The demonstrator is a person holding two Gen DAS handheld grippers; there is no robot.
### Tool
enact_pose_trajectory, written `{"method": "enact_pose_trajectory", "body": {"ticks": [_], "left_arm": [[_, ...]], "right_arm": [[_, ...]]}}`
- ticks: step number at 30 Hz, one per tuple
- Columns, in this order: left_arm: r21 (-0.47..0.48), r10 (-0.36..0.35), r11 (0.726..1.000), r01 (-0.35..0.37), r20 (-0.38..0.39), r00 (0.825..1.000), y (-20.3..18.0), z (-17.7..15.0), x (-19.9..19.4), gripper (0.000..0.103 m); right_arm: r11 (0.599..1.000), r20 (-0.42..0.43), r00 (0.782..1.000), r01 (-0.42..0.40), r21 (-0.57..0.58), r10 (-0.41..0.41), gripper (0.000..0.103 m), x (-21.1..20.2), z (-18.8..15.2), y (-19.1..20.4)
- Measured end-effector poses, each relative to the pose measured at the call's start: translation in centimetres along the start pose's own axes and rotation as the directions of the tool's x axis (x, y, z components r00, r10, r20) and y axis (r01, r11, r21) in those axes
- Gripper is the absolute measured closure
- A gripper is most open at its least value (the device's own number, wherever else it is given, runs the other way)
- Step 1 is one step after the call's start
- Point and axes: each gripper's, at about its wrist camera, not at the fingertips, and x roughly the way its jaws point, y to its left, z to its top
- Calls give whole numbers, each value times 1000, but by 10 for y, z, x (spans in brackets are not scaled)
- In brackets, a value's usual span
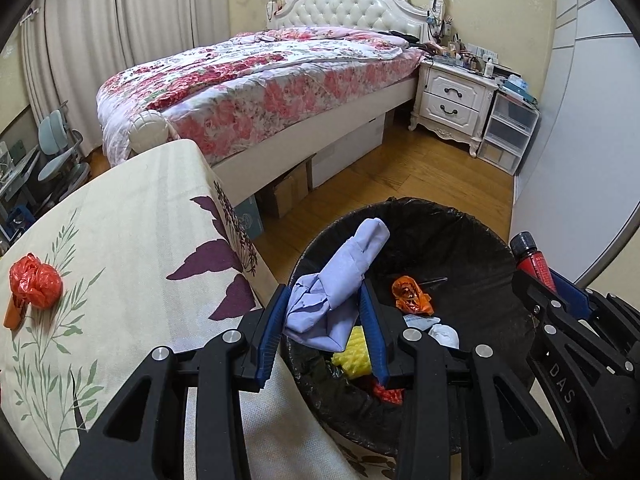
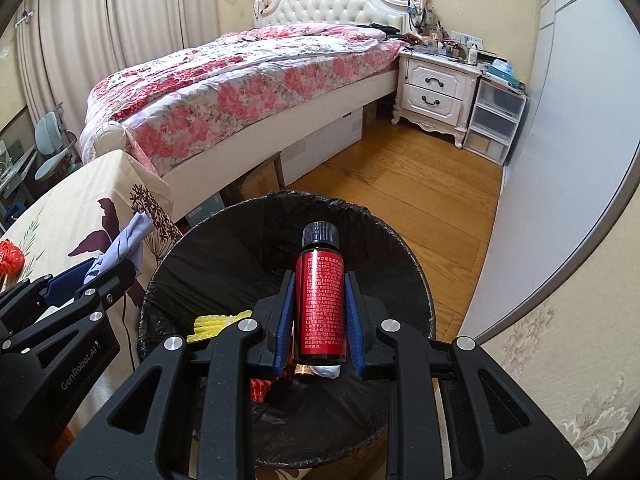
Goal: Collect trash
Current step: 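Carry the canister and cloth over the bin and open both tools, then move back to the bed and grasp the red plastic bag with the right tool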
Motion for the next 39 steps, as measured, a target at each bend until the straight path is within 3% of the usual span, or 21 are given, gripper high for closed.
{"method": "enact_pose_trajectory", "body": {"ticks": [1,5,9,22,30,39], "left_arm": [[0,0,1000,0,-1,1000,0,0,0,64],[-5,-4,1000,4,8,1000,2,1,-2,41],[-4,6,1000,-6,19,1000,3,0,-6,31],[-44,59,997,-58,39,997,30,-5,-27,23],[-97,124,988,-121,30,992,74,-24,-48,23],[-193,211,959,-208,-5,978,139,-55,-72,23]], "right_arm": [[1000,3,1000,2,2,-2,79,0,0,0],[1000,6,1000,10,1,-10,77,0,1,1],[1000,19,1000,25,0,-25,67,-3,1,1],[999,50,998,47,-1,-47,32,-16,1,8],[999,34,999,-9,-36,11,31,-23,-6,36],[982,12,990,-139,-128,142,31,-37,-21,104]]}}
